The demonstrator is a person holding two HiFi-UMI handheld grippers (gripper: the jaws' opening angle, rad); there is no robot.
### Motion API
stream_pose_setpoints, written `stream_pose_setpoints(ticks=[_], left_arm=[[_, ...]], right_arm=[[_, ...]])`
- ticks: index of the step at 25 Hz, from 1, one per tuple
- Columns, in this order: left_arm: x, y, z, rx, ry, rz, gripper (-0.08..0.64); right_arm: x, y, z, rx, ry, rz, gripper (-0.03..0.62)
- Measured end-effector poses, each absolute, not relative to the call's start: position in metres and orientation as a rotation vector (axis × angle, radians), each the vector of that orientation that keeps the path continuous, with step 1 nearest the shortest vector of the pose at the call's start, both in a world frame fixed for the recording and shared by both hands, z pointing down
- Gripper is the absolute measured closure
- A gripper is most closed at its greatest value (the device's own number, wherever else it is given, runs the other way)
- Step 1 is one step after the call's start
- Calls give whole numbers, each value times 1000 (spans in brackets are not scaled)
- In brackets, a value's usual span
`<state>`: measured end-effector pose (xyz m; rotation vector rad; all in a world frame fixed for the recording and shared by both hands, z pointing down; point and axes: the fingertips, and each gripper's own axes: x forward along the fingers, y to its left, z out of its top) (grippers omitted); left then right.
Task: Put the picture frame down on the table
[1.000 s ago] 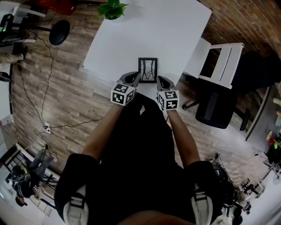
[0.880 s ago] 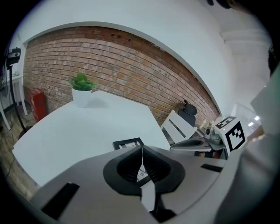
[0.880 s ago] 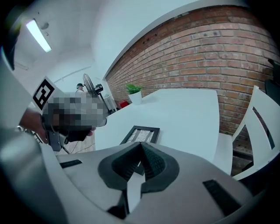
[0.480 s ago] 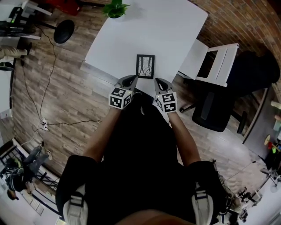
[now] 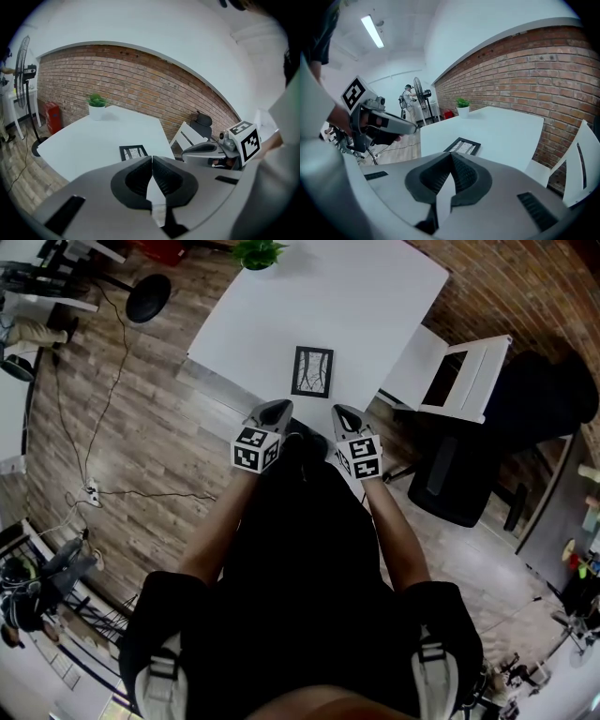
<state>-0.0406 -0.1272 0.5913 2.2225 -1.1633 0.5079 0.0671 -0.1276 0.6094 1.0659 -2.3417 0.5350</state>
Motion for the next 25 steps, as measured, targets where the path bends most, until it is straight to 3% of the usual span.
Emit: stream_pose_setpoints(ticks=[25], left_arm=[[-37, -90, 586, 2193, -1209, 473, 535]], right_arm=[[90, -100, 604, 1100, -2361, 566, 595]])
